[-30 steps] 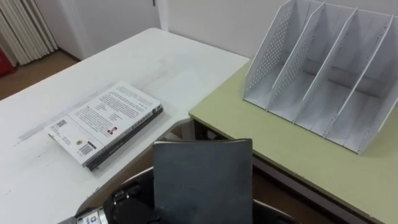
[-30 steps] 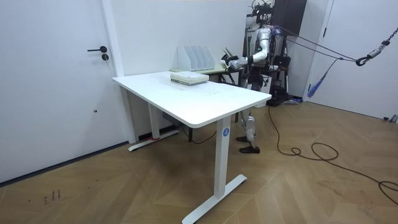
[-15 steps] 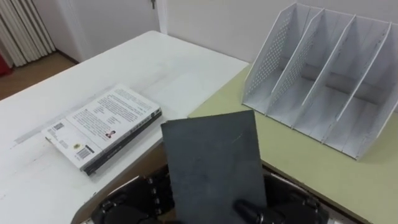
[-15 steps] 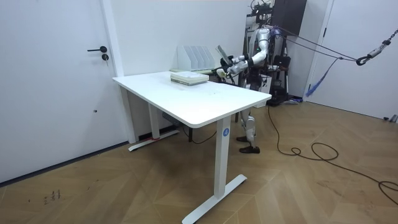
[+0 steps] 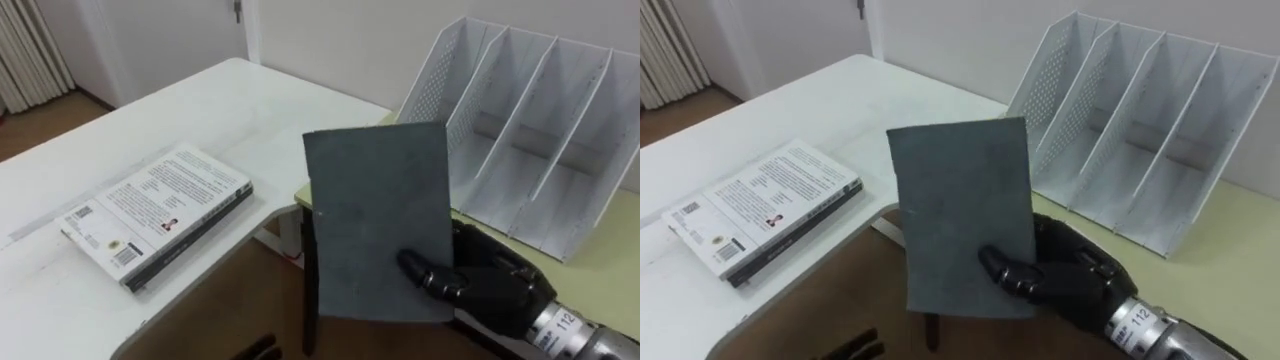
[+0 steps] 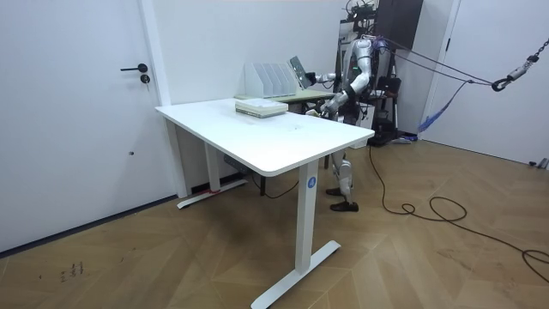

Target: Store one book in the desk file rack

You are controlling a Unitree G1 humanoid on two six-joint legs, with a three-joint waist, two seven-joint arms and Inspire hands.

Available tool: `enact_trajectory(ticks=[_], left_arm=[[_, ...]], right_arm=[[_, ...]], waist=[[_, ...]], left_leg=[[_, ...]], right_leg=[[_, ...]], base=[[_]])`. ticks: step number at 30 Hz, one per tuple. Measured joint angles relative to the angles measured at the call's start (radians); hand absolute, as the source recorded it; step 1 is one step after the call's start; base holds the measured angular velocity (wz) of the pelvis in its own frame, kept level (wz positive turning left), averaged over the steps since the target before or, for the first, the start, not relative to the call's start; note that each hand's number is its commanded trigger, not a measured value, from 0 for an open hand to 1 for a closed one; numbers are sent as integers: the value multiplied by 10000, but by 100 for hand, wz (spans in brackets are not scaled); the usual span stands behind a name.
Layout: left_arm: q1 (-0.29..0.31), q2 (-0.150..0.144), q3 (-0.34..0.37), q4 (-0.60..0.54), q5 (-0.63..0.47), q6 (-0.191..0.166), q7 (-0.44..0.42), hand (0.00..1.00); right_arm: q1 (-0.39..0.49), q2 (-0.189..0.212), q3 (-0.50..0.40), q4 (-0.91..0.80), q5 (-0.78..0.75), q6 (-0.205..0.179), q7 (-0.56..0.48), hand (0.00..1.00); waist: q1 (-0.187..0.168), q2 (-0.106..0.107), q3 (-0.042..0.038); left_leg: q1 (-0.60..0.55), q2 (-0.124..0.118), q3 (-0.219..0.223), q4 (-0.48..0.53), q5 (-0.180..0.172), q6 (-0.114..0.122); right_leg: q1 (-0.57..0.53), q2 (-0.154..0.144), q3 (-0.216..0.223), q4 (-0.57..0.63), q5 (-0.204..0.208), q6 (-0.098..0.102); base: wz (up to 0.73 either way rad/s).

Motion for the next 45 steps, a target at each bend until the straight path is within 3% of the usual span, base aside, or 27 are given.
enact_trajectory(ticks=[4, 7, 11, 14, 18, 27, 38, 42, 45], left_arm=[[32, -398, -29, 602, 624, -168, 324, 0], [177, -671, -27, 805, 665, -424, 507, 0], [299, -955, 64, 1393, 856, -924, 894, 0], [300, -1127, 212, 2030, 1032, -994, 1199, 0], [268, -1351, 203, 2932, 1034, -1374, 1514, 0], [250, -1487, 205, 3809, 1201, -1586, 1645, 0], [106, -1557, 298, 4237, 1206, -1696, 1722, 0], [106, -1523, 281, 4337, 1199, -1690, 1731, 0], [142, -1518, 282, 4330, 1202, -1667, 1775, 0]], right_arm=[[-310, 380, -133, -94, -12, -338, -1140, 100], [-397, 425, -227, -226, -356, -784, -2060, 100], [-536, 504, -591, -368, -1959, -1084, -3281, 100], [-1028, 747, -851, -380, -3592, -1115, -4448, 100], [-1684, 749, -850, -380, -4881, -1415, -6151, 100], [-3372, 720, -930, 249, -5975, -2154, -9084, 100], [-4870, 668, -1628, 1252, -6680, -2236, -11740, 100], [-5184, 318, -1624, 1579, -6730, -2251, -12373, 100], [-5217, 277, -1627, 1644, -6741, -2251, -12652, 100]], waist=[[-54, -7, 8], [-42, -11, 10], [10, 24, 12], [13, 35, 9], [21, 0, 12], [77, -105, 18], [325, -148, -9], [326, -150, -21], [329, -141, -44]], left_leg=[[-20, -2, -2, 4, 6, 3], [-39, 3, 29, -10, 6, 3], [-11, 2, 59, -43, 6, 3], [6, 4, 103, -90, 12, -8], [91, -15, 93, -196, 28, -34], [111, -14, -1, -314, 50, -65], [-67, -72, -213, -330, 74, -60], [-56, -74, -256, -337, 74, -60], [-40, -69, -256, -332, 74, -61]], right_leg=[[-25, 6, 6, -45, 0, 0], [-41, 21, 55, -159, 15, 12], [-68, 37, 77, -186, 15, 13], [-63, 90, 143, -159, 19, 7], [-53, 125, 145, -194, 28, -10], [6, 139, -27, -292, 45, -32], [-59, 128, -270, -316, 45, -32], [-31, 115, -426, -325, 45, -32], [-15, 118, -427, -325, 45, -32]], base=[[0], [0], [-2], [-7], [-1], [2], [4], [0], [0]])
